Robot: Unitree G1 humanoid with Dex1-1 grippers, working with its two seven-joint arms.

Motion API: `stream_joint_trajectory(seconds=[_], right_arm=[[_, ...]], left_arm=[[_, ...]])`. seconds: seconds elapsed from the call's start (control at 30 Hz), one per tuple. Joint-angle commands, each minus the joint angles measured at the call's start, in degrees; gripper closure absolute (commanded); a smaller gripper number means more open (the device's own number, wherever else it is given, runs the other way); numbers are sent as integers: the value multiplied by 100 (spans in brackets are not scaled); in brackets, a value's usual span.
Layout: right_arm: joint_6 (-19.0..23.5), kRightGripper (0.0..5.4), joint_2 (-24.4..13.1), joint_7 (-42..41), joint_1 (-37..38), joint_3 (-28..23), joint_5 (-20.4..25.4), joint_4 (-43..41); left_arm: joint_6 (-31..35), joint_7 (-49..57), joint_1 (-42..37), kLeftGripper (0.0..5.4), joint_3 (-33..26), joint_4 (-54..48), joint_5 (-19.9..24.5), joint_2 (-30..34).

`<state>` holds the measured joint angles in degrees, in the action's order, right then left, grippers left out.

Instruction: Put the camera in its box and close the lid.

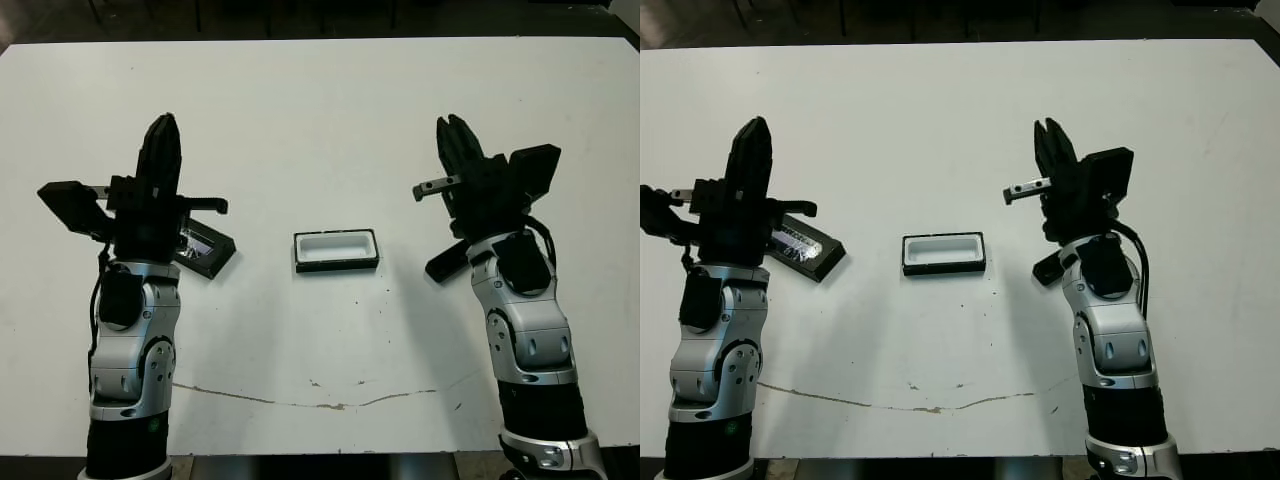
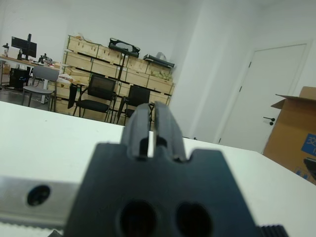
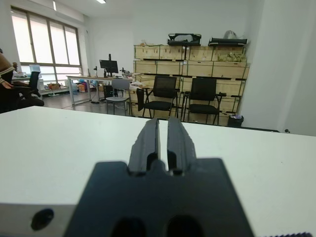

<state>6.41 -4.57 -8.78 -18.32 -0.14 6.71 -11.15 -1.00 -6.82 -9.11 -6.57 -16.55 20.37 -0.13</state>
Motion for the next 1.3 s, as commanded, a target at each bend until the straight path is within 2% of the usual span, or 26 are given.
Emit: stream_joint_trajectory(seconds=[0.03, 0.3, 0.43, 0.6, 0.73, 0.83, 0.93, 1.13, 1.3], right_arm=[[2, 540, -18, -19, 73, 18, -12, 14], [68, 540, -100, -74, 116, 5, -19, -39], [-137, 540, -324, -258, 60, -147, 7, 87], [-320, 540, -978, -715, -281, -496, 65, 407], [-382, 540, -1685, -1277, -1053, -674, 72, 1204], [-236, 540, -2221, -1605, -1676, -471, -253, 1777], [-445, 540, -2589, -1987, -2135, -169, -595, 2412], [-644, 540, -2973, -2853, -2755, 487, -1125, 3519], [-721, 540, -3101, -3760, -3201, 1003, -1424, 4248]], left_arm=[[9, -43, 40, 538, 6, 92, -15, 25], [71, -59, 134, 538, 63, 61, 0, 1], [32, -117, 152, 538, 61, 68, 23, 20], [78, -68, 174, 538, 40, 26, -36, 32], [99, -75, 186, 538, 36, 2, -29, 42], [102, -64, 194, 538, 46, -12, -29, 25], [99, -64, 201, 538, 55, -19, -42, 29], [70, -53, 218, 538, 50, -31, -97, 47], [-1, -50, 209, 538, 39, 11, -141, 30]])
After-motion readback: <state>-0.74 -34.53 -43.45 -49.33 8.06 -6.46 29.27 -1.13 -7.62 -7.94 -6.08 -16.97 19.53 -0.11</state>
